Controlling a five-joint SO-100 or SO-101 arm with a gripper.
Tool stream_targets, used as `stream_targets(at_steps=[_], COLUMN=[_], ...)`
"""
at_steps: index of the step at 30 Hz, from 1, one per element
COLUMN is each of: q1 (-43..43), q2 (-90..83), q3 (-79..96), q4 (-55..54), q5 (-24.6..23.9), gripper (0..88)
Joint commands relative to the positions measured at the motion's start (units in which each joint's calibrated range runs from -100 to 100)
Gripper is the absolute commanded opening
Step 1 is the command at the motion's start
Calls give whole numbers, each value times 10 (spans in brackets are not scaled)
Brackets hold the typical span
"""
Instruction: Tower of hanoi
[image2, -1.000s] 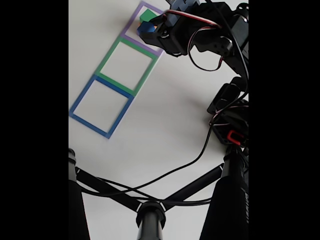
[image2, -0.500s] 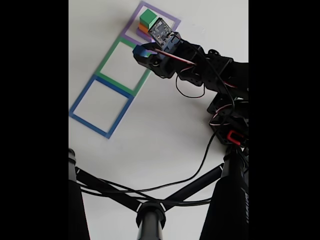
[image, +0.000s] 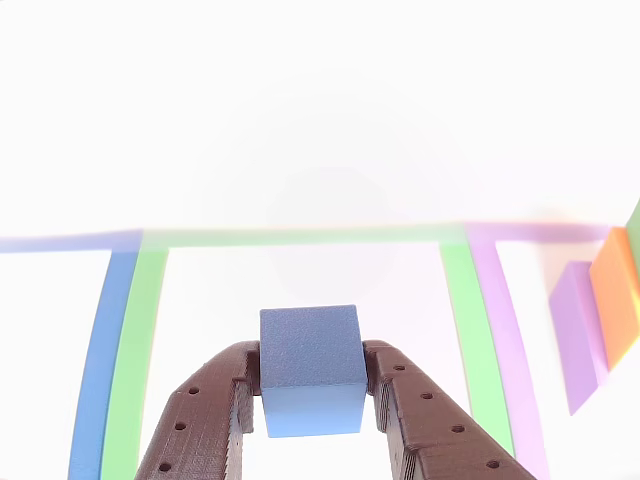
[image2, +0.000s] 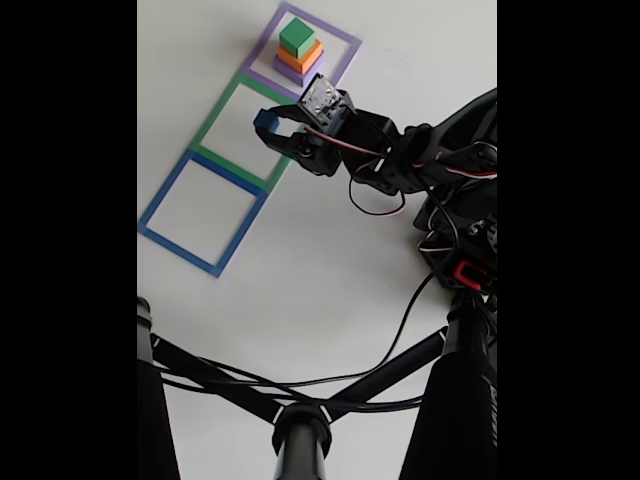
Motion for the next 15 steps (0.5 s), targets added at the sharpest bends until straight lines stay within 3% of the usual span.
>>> stream_targets(at_steps=[1,15], q1=[4,18], q2=[81,230], q3=[-13,-69], q4=[-112,-213], q5=[0,0], gripper=[81,94])
